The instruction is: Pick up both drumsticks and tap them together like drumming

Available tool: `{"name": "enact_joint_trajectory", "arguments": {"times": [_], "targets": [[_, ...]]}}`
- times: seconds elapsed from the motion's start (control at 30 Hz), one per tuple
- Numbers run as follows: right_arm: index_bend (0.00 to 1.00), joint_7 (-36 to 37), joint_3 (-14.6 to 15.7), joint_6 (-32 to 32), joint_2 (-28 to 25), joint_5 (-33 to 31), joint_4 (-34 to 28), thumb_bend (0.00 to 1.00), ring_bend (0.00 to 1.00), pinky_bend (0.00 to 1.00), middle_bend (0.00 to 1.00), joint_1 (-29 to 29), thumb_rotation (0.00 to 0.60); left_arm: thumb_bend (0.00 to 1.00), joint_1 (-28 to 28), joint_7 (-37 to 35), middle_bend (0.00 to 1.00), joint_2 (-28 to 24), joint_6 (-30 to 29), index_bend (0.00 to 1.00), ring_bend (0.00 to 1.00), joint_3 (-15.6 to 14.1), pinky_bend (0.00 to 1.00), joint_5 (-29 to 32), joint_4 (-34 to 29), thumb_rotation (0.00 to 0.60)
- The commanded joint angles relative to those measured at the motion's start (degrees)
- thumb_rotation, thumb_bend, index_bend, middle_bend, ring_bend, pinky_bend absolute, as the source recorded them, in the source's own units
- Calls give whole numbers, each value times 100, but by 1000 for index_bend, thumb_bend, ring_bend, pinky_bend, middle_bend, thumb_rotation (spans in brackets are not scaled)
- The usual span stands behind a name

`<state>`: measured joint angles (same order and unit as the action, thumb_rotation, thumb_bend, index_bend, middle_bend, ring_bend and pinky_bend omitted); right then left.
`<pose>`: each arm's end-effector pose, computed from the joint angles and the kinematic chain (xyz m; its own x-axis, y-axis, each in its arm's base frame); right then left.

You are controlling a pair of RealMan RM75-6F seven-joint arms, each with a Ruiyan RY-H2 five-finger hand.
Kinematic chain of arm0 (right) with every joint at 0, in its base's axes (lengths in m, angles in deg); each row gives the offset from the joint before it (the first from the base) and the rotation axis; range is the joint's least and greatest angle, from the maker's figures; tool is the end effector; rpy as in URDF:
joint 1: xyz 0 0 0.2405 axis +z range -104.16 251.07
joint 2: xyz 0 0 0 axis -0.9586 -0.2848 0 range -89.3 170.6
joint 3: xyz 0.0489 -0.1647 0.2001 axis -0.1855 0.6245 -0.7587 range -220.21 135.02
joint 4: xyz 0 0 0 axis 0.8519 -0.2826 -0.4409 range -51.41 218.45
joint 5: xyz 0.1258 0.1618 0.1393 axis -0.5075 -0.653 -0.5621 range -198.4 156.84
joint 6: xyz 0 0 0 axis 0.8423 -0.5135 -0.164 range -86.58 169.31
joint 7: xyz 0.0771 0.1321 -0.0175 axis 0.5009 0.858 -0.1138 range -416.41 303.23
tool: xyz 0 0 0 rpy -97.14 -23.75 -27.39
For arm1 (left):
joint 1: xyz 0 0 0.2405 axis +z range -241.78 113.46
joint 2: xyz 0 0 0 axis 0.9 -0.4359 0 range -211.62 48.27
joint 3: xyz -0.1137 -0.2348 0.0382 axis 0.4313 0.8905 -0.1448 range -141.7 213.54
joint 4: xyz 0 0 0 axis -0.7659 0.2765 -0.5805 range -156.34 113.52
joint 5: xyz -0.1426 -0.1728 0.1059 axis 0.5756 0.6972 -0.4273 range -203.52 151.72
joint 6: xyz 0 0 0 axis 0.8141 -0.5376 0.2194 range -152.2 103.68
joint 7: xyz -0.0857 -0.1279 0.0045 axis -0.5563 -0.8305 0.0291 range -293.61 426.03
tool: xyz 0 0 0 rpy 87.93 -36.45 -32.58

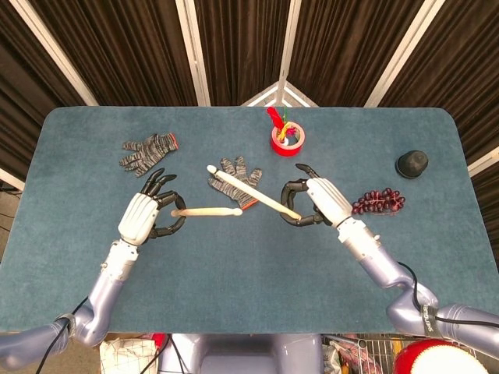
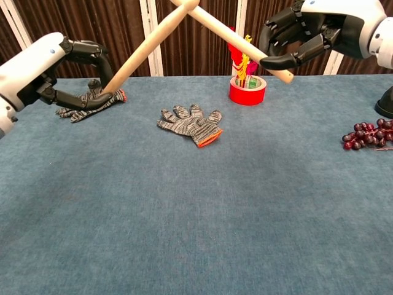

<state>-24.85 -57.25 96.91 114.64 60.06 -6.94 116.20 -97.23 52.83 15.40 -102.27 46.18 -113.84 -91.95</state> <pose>-0.1179 -0.3895 0.0370 -0.1307 -0.3963 0.9088 -0.8712 -0.3915 -0.2961 -0.1709 0.3437 -0.0333 -0.0171 0.0310 0.9994 0.8886 -0.4577 0.0294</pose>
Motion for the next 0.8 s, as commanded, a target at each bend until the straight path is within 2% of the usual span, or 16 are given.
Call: {"name": "enact_joint_trajectory", "arguments": {"times": [0.03, 0.8], "targets": [[824, 14, -19, 2, -39, -1, -50, 469, 471, 26, 673, 10, 600, 495, -31, -100, 587, 113, -11, 609, 152, 55, 0, 52, 45, 600], [830, 232, 51, 26, -244, 100, -156, 469, 471, 26, 675, -27, 600, 493, -417, -619, 591, 1111, -89, 614, 152, 365, 0, 153, 674, 600]]}}
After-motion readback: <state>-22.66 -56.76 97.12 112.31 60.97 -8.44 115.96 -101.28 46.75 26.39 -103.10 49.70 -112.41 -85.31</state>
